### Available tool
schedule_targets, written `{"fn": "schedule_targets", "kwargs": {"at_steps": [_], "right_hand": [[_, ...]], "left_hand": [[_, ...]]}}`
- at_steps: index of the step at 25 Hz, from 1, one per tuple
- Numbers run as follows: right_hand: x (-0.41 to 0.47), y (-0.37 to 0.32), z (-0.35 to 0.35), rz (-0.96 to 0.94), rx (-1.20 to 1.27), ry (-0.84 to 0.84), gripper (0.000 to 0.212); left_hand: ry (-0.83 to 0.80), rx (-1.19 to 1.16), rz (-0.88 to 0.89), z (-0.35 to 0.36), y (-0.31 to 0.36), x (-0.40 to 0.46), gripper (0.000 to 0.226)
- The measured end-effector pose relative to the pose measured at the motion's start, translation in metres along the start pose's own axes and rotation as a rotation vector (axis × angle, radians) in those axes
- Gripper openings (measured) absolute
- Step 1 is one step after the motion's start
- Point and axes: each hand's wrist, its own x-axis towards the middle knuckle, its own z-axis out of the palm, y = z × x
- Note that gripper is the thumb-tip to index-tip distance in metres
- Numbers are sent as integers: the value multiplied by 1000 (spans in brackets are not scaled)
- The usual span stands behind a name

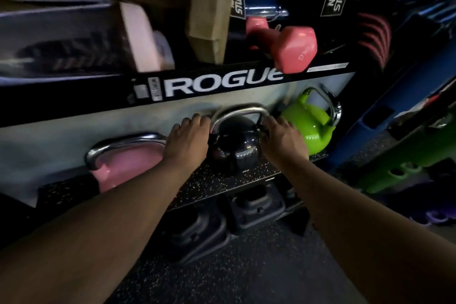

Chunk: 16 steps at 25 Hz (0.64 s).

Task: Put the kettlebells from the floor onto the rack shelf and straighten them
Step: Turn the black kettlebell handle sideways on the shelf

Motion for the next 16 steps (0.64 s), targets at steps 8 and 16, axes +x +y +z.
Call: {"fn": "schedule_targets", "kwargs": {"at_steps": [8, 16], "right_hand": [[74, 41, 37, -166, 139, -63, 45], [107, 36, 58, -194, 174, -216, 43]], "left_hand": [[-3, -12, -314, 39, 63, 53, 51], [60, -136, -464, 59, 84, 56, 49]]}}
